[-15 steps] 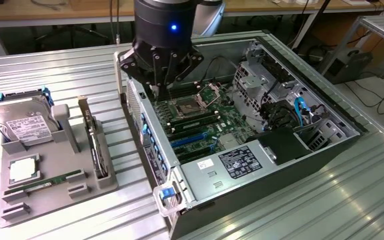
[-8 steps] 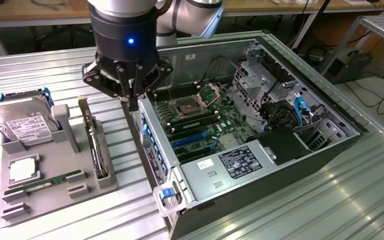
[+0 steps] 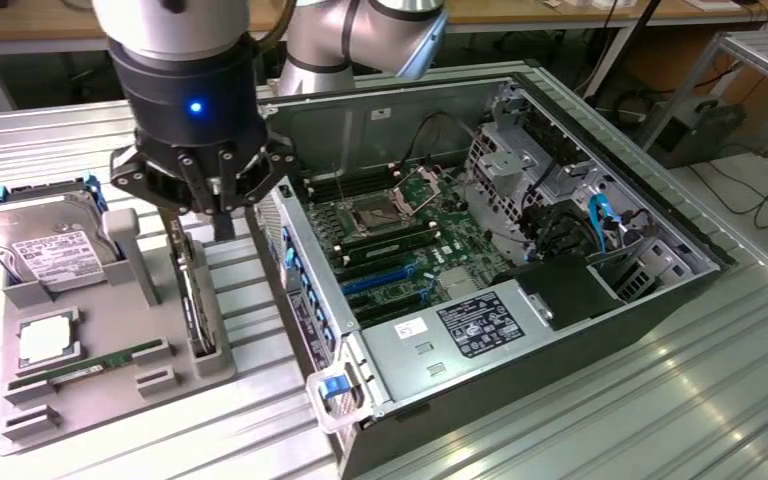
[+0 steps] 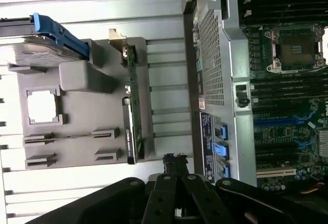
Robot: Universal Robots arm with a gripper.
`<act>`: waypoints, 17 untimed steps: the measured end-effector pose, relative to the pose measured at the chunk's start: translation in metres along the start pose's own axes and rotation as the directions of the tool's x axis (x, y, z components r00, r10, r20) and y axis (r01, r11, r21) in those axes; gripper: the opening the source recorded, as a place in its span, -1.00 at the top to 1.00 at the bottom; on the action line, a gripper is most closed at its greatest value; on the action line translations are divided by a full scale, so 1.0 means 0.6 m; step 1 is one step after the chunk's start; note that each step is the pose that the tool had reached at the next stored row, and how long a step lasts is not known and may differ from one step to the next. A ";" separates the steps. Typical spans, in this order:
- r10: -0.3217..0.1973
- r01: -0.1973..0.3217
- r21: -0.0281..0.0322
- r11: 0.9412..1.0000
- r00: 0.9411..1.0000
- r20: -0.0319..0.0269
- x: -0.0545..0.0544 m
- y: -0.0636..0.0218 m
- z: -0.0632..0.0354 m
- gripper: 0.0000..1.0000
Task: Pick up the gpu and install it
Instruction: 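Reach for the gpu, then pick up the gpu and move the gpu toward the slot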
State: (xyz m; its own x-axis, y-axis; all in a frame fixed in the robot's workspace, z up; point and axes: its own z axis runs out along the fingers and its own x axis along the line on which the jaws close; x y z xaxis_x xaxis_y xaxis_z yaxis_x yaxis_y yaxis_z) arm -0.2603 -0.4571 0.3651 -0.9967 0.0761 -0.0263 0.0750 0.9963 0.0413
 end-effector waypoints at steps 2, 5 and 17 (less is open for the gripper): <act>0.000 0.000 0.002 1.000 1.000 0.000 0.021 0.006 0.008 0.79; 0.000 0.000 0.004 1.000 1.000 0.000 0.046 0.021 0.017 0.79; 0.000 0.000 0.008 1.000 1.000 0.000 0.062 0.038 0.025 0.79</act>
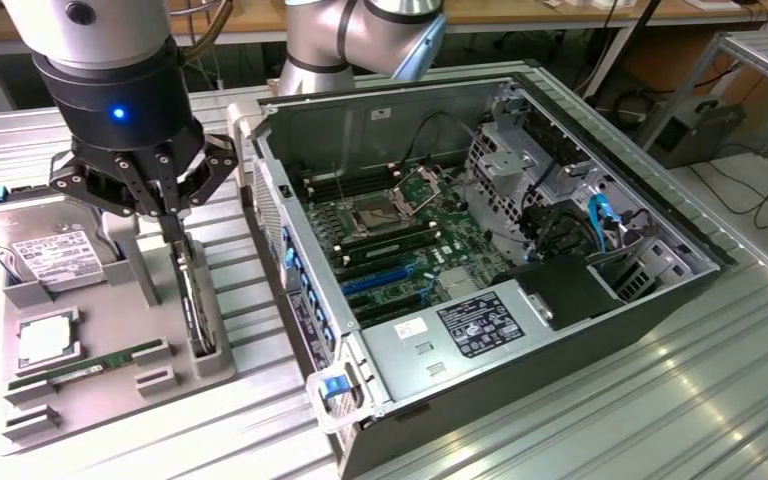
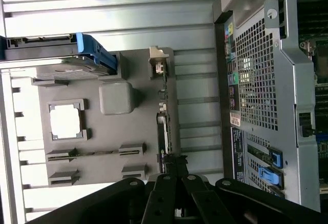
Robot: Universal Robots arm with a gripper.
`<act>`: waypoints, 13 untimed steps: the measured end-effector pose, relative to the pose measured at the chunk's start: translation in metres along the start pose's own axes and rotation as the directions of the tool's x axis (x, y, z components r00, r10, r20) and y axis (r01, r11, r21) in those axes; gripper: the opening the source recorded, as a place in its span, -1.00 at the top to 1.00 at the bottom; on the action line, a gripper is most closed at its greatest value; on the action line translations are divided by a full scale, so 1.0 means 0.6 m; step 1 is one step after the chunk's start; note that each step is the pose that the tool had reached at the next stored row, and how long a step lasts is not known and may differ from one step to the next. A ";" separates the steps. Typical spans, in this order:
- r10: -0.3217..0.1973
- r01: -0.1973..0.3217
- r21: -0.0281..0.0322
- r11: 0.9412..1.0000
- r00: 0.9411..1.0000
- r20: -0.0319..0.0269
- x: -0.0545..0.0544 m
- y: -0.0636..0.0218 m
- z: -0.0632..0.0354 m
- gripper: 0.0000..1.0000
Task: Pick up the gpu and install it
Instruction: 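Pick up the gpu and move the gpu toward the slot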
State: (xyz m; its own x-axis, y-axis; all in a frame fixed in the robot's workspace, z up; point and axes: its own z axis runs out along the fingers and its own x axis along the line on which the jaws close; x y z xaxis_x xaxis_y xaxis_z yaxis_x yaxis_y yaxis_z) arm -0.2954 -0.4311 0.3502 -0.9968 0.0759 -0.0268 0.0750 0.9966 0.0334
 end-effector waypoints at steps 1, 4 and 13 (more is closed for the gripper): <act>0.000 0.000 0.000 1.000 1.000 0.000 0.000 0.000 0.000 0.79; 0.000 0.000 0.000 1.000 1.000 0.000 0.000 0.000 0.000 0.77; 0.000 0.000 0.000 1.000 1.000 0.001 0.005 -0.001 0.022 0.40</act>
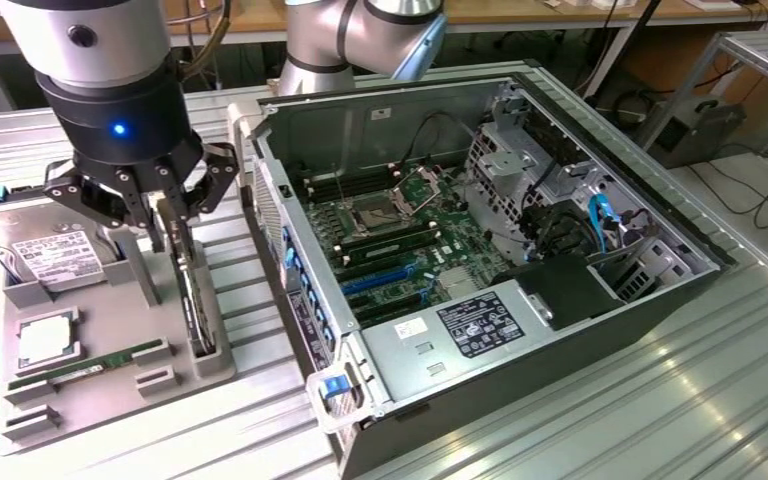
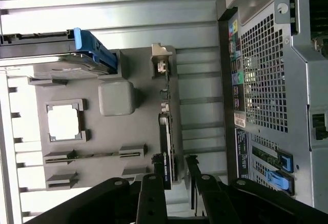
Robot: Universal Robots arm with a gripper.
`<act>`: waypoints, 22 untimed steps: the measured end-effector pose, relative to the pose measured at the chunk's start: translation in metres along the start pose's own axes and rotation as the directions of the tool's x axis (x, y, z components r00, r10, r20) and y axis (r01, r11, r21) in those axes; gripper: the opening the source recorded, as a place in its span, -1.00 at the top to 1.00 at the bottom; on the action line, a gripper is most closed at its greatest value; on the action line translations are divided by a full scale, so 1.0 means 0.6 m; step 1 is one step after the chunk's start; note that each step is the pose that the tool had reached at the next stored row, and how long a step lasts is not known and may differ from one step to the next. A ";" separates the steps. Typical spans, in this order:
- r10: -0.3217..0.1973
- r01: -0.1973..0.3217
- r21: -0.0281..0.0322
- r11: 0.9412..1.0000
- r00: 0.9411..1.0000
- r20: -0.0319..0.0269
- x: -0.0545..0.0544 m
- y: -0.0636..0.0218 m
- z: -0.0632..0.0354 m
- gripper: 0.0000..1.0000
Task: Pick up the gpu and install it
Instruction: 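Pick up the gpu and move the gpu toward the slot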
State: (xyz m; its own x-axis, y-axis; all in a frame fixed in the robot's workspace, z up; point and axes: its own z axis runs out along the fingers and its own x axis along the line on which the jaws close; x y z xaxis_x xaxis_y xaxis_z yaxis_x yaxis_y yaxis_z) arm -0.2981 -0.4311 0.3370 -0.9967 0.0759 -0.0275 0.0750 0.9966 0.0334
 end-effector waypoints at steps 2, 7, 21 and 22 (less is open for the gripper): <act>0.000 0.000 0.000 1.000 1.000 0.000 0.000 0.000 0.008 0.40; 0.000 0.000 0.001 1.000 1.000 0.000 0.001 -0.001 0.026 0.37; 0.000 0.000 0.005 1.000 1.000 0.000 0.004 -0.002 0.080 0.25; 0.000 0.000 0.005 1.000 1.000 0.001 0.004 -0.002 0.083 0.25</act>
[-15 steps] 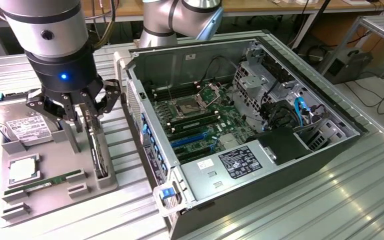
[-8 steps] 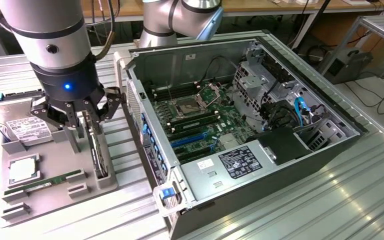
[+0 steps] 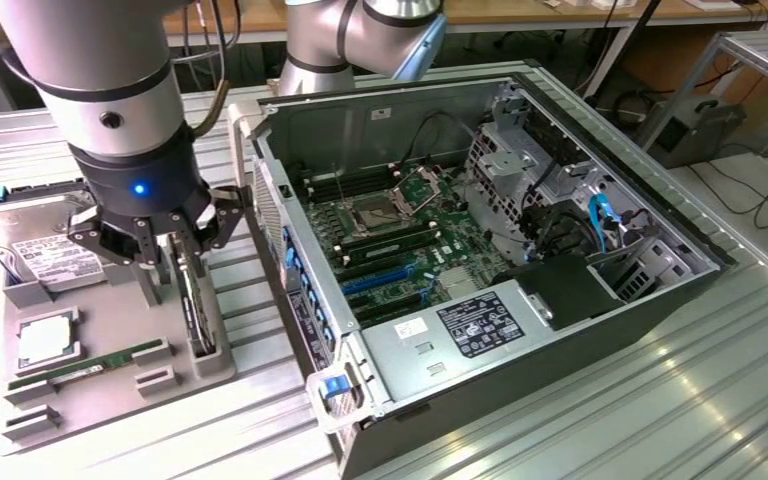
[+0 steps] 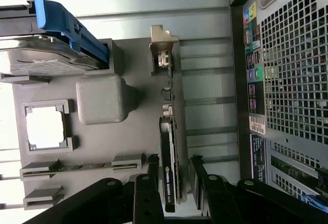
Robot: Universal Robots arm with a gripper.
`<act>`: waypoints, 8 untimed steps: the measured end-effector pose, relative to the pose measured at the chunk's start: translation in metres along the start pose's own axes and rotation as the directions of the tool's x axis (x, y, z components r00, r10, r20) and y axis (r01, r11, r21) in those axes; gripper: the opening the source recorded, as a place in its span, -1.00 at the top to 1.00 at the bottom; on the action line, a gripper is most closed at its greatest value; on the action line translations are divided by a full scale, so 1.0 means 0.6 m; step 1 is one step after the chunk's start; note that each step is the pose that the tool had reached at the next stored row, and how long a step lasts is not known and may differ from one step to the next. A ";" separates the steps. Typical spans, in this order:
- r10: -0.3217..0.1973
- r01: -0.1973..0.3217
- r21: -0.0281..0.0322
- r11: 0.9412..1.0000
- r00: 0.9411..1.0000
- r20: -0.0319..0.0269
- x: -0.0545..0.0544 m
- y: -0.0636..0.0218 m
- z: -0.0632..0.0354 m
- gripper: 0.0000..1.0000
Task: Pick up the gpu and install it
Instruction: 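Pick up the gpu and move the gpu toward the slot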
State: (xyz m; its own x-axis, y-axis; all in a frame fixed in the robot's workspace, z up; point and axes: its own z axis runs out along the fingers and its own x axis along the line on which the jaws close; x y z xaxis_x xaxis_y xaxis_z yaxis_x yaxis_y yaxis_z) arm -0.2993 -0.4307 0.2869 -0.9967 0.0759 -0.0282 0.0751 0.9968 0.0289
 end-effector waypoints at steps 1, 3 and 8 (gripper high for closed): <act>0.000 0.000 0.000 1.000 1.000 0.000 0.000 0.000 0.003 0.25; 0.000 0.000 0.000 1.000 1.000 0.000 0.002 0.000 0.009 0.25; 0.000 0.000 0.000 1.000 1.000 0.002 0.003 0.003 0.023 0.25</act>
State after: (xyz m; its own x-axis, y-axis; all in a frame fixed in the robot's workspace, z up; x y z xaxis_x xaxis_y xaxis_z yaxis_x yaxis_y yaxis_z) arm -0.3005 -0.4285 0.2733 -0.9967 0.0758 -0.0302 0.0749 0.9968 0.0289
